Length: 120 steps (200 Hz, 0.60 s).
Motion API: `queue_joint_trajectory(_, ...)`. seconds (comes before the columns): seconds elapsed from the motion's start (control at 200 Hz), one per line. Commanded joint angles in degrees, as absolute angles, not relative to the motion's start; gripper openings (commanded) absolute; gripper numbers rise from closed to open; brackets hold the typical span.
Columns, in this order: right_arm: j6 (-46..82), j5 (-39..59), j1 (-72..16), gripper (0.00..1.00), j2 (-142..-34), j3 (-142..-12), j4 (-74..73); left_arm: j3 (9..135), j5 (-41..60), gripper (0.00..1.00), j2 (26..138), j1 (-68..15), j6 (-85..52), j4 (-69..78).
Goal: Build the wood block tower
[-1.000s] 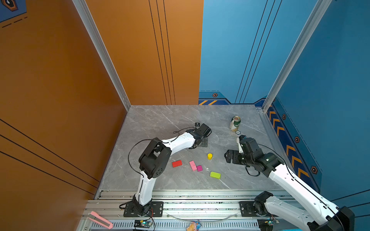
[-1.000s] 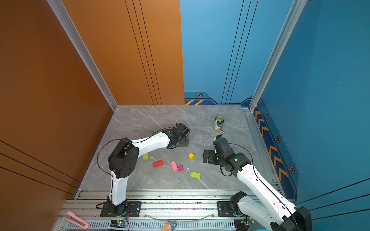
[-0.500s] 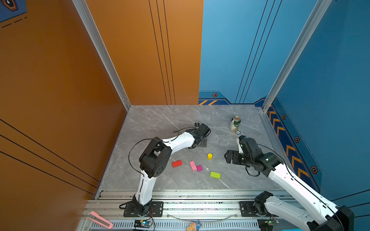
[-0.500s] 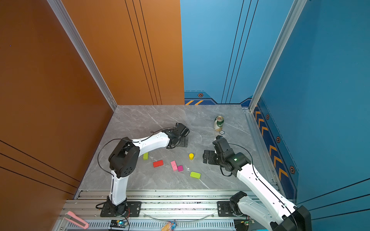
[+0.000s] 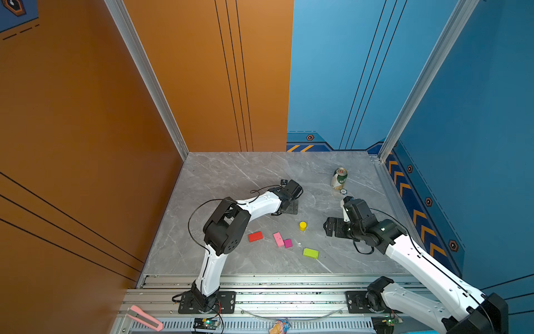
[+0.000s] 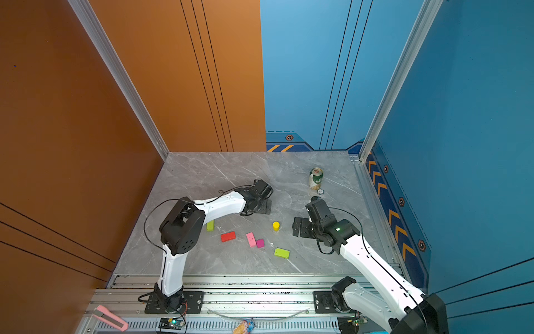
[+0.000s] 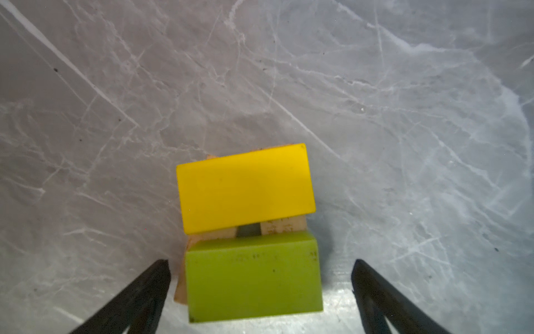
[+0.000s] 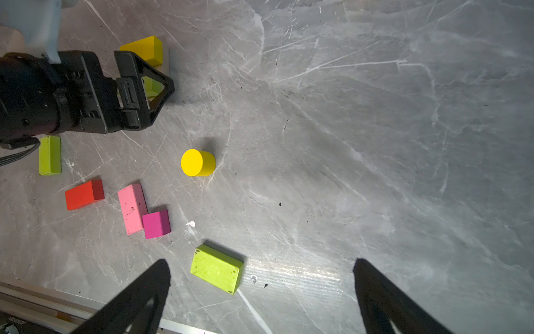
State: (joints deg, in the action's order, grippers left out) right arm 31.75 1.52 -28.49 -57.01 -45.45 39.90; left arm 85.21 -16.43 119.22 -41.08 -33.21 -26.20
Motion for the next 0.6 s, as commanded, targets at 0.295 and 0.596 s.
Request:
queue_joint_trajectory(0.295, 32.5, 1.2, -28.8, 1.0, -57.1, -44.8, 40.8, 84.4, -14.0, 1.0, 120.9, -40.7, -33.8, -25.0)
queue_joint_trajectory(0.596, 32.5, 0.9, -28.9, 1.0, -56.7, -44.6, 41.0, 84.2, -13.6, 0.98, 121.1, -41.5, -34.3, -25.1)
